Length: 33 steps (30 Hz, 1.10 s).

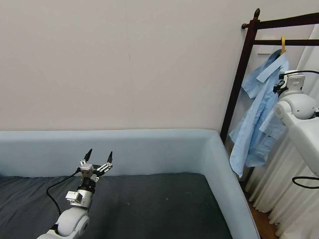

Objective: Pick up the clothes from the sofa and hang them on the clothes hanger.

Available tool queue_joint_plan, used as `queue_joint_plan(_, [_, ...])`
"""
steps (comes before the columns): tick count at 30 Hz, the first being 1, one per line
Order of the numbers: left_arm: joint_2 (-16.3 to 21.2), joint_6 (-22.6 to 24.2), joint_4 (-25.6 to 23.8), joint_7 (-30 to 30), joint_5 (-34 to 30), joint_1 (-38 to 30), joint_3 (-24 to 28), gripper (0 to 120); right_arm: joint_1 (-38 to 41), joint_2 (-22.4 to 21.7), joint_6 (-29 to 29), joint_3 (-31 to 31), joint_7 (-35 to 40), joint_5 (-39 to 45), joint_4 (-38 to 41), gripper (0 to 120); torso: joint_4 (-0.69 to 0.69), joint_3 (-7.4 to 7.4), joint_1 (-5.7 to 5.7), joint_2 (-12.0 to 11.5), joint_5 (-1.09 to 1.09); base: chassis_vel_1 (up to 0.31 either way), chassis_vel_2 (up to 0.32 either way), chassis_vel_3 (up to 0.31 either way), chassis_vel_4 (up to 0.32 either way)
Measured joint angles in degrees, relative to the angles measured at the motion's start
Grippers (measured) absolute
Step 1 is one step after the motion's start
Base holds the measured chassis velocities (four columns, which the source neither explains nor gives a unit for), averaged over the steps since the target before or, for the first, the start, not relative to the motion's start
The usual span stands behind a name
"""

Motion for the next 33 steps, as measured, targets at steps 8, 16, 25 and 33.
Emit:
queue_joint_plan(8, [0.4, 0.0, -1.0, -0.3, 0.1, 0.9, -0.9, 100, -2.4, -0.6, 1.2, 1.4, 0.7, -0.1, 3.0, 11, 0.0, 0.0, 0.0, 0.0, 0.01, 0.0, 0.0, 0.0, 0.0])
queue_joint_plan(16, [-0.3, 0.8, -6.8, -4.9, -5.5, 5.7, -4.6, 100, -16.8, -4.7, 17.0, 11.2, -5.3, -5.4, 17.0, 45, -0.01, -0.01, 0.0, 0.0, -0.01, 0.0, 0.0, 0.0, 0.0])
queue_joint_plan(25, [-1.9, 0.3, -20.8, -6.7, -5.4, 18.9, -13.1, 100, -44.0, -4.2, 33.3, 23.3, -16.5, -5.5, 32.5, 78, 0.0, -0.02, -0.01, 0.0, -0.02, 0.0, 0.0, 0.0, 0.0])
queue_joint_plan(33, [-9.7, 3.1, -29.6, -8.6, 0.1, 28.6, -16.1, 100, -64.5, 6.5, 33.1, 31.5, -18.0, -11.3, 45.2, 98, 0.02, -0.01, -0.01, 0.0, -0.02, 0.0, 0.0, 0.0, 0.0])
